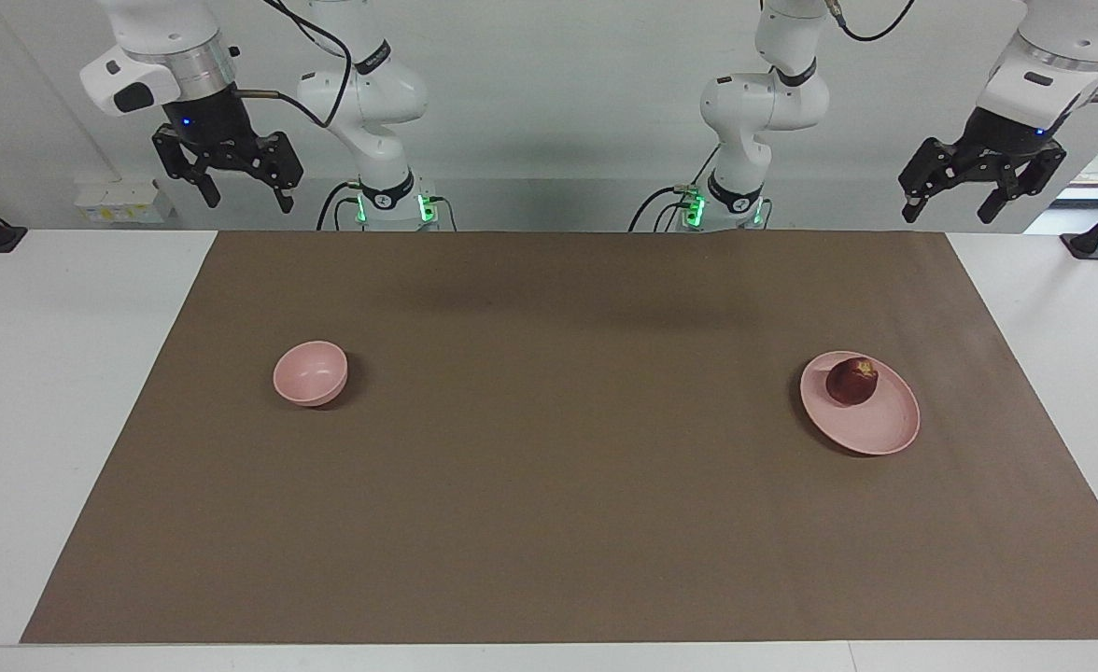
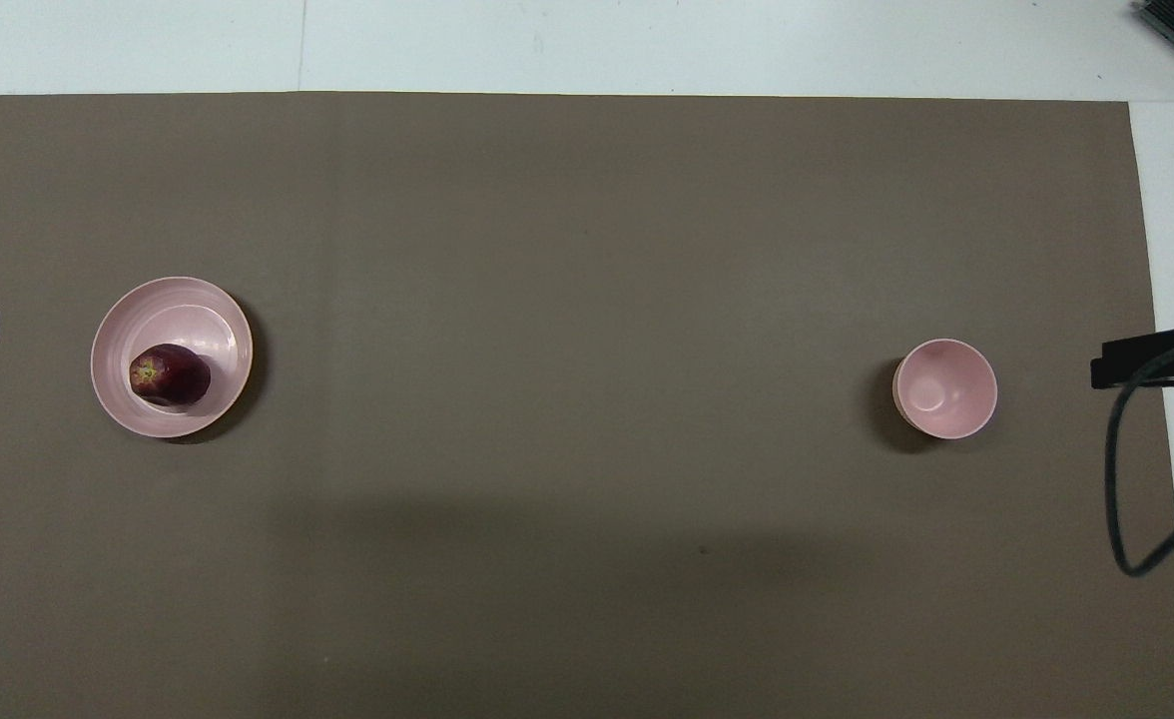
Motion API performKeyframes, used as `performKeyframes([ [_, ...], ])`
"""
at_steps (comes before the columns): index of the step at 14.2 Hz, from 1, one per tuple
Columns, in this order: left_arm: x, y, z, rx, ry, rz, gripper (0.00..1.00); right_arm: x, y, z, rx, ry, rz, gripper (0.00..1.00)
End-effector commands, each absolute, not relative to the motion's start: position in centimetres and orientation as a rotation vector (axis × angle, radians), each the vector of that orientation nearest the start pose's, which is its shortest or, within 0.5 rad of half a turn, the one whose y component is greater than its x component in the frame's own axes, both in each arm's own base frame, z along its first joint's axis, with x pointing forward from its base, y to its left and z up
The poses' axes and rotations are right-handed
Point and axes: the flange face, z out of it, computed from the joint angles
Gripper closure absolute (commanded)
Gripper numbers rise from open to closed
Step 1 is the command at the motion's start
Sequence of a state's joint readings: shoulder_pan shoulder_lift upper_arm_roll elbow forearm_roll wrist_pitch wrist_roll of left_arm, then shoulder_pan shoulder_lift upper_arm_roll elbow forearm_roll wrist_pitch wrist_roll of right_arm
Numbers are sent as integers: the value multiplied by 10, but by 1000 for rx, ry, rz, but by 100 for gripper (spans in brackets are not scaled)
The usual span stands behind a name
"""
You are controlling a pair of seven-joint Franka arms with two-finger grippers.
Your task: Move apple from plate to bowl
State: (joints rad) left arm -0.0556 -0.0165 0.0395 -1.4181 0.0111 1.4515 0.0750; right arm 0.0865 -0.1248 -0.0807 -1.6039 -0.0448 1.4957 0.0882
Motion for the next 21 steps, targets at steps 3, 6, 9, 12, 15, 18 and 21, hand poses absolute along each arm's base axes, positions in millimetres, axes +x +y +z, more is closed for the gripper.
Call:
performKeyframes([
  [3, 529, -9, 697, -3110, 167, -113, 0, 502, -6, 671, -3144, 107, -14, 0],
  [6, 528, -8, 697, -3110, 165, -109, 0, 502, -6, 671, -3143, 102, -7, 0],
  [9, 530, -9, 698, -3115, 154, -119, 0, 501, -5, 670, -3143, 97, -2, 0],
  [12, 530, -9, 697, -3118, 157, -117, 0, 499, -6, 670, -3142, 100, -7, 0],
  [15, 527, -1, 697, -3119, 128, -92, 0, 499, -6, 668, -3142, 100, 1, 0],
  [18, 528, 4, 695, -3119, 111, -99, 0, 497, -6, 668, -3142, 99, 3, 0],
  [21, 538, 6, 672, -3120, 126, -128, 0, 497, -7, 667, -3142, 102, 5, 0],
])
